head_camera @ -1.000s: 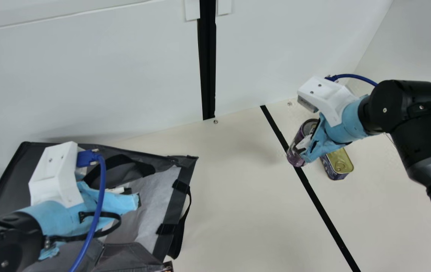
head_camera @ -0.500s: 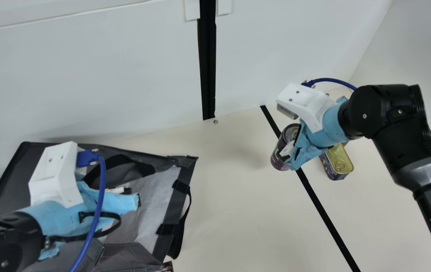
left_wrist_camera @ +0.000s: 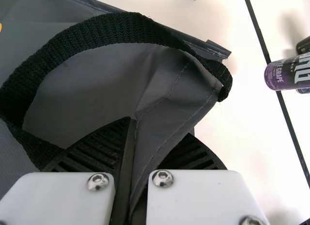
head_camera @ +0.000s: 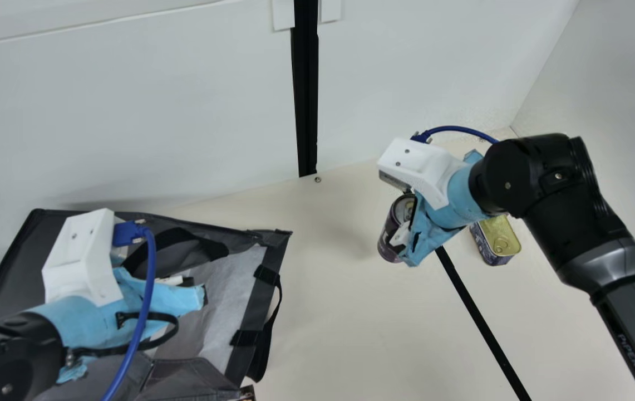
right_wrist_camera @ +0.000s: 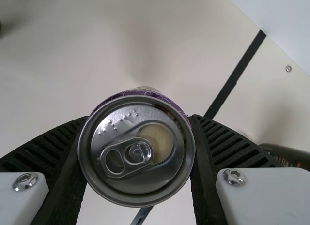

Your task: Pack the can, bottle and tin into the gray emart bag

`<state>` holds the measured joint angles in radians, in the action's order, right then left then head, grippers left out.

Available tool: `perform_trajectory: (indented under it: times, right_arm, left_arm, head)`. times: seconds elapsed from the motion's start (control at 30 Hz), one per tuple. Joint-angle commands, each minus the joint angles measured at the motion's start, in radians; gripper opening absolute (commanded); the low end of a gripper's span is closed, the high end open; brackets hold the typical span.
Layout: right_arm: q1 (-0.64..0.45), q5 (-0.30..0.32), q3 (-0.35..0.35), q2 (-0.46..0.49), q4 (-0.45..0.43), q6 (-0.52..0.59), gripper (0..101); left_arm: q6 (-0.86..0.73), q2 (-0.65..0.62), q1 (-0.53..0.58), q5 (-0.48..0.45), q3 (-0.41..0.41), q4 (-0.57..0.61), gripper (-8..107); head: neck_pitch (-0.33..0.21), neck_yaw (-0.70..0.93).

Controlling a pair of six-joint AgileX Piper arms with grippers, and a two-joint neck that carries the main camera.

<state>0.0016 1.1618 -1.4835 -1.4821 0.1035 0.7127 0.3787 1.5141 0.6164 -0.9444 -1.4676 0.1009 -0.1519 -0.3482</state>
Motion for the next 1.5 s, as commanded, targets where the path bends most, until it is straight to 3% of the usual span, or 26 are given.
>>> perform_trajectory:
  times: [0.0,1.03,1.47]
  right_arm:
    - [0.015,0.000,0.002,-0.001,-0.002,-0.004,0]
    - [0.238,0.010,0.011,0.008,0.019,-0.062,0]
    - [0.276,0.002,0.016,0.024,0.095,-0.062,0]
  left_arm:
    - [0.000,0.000,0.000,0.000,0.000,0.000,10]
    - [0.000,0.000,0.000,0.000,0.000,0.000,10]
    - [0.000,0.000,0.000,0.000,0.000,-0.001,10]
  head:
    - [-0.023,-0.001]
    - [-0.023,-0.001]
    - [-0.023,-0.001]
